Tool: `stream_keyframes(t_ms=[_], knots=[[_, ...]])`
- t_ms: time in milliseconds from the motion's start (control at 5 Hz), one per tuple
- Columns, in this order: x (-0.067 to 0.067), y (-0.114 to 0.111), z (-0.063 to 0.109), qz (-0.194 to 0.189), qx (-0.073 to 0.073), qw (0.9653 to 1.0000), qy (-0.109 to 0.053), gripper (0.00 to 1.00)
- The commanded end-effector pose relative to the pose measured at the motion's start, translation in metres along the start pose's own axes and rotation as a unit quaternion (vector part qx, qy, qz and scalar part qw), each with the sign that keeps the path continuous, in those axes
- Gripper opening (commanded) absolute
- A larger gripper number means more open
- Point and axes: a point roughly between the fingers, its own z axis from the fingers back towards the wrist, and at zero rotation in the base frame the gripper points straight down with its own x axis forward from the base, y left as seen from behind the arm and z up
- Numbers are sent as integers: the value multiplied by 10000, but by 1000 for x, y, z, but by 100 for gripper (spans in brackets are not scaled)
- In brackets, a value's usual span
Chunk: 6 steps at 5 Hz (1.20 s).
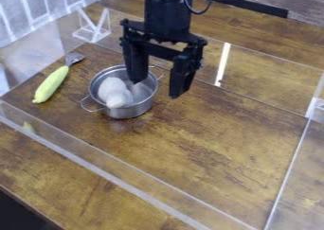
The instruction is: Put the mushroom in the silver pot
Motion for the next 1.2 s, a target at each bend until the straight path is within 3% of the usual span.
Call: stream_keyframes(t_ms=[0,600,1000], knots=[[9,-10,18,-120,-20,9995,-290,100],[22,-19,26,-193,-17,9990,-392,100],[48,-29,33,-284,20,9974,-667,100]])
